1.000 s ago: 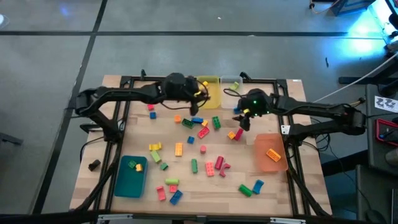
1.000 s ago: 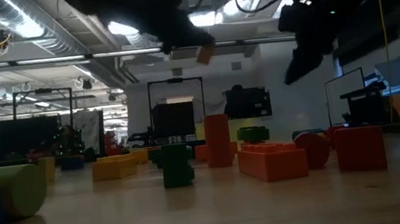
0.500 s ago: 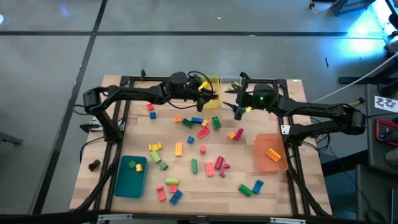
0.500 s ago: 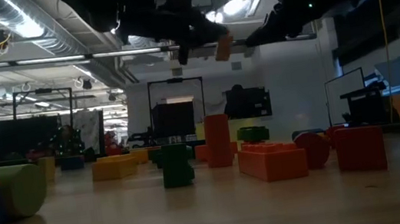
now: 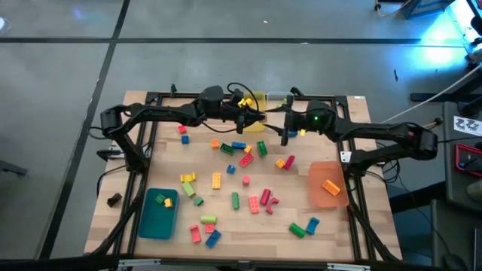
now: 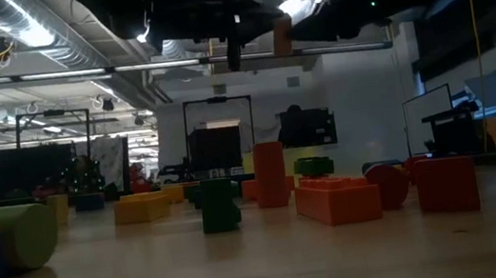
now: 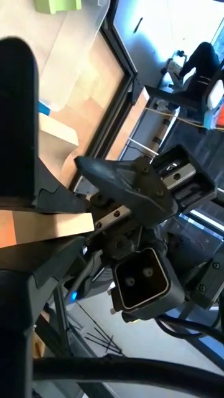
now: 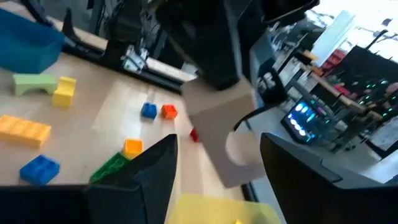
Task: Sort blocks by size
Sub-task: Put the brown half circle block into the transparent bin
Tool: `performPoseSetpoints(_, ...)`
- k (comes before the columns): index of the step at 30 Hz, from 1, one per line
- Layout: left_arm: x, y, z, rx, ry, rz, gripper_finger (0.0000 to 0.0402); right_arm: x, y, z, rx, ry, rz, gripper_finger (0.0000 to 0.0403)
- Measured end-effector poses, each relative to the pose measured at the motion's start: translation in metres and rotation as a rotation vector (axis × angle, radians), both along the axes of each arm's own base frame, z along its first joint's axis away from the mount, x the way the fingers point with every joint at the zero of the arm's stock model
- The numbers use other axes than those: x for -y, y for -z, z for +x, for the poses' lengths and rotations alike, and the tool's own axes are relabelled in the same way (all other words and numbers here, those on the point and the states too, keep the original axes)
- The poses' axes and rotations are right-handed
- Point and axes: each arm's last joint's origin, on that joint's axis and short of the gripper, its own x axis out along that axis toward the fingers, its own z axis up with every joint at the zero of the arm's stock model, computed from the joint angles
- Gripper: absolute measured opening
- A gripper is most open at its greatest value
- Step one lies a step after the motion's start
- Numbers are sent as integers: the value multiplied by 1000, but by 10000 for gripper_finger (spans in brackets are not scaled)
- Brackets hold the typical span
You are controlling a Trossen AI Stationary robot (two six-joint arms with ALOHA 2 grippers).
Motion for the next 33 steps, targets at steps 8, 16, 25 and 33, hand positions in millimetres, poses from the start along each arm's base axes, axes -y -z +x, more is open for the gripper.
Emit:
performPoseSetpoints(8,2,0,0,-4,4,4,40,4,8,11,4,0,-4,209)
performPoseSetpoints(16,1,1,0,-7,-2,20,57,4,10,12,-7,-6,-2,77)
performPoseSetpoints(25,1,2,0,-23,0,141,105,4,12,11,-19,6,15,45)
performPoseSetpoints(33,-17,5,-7,-53,-30,205,172,10,20,8,-114,212,11,56)
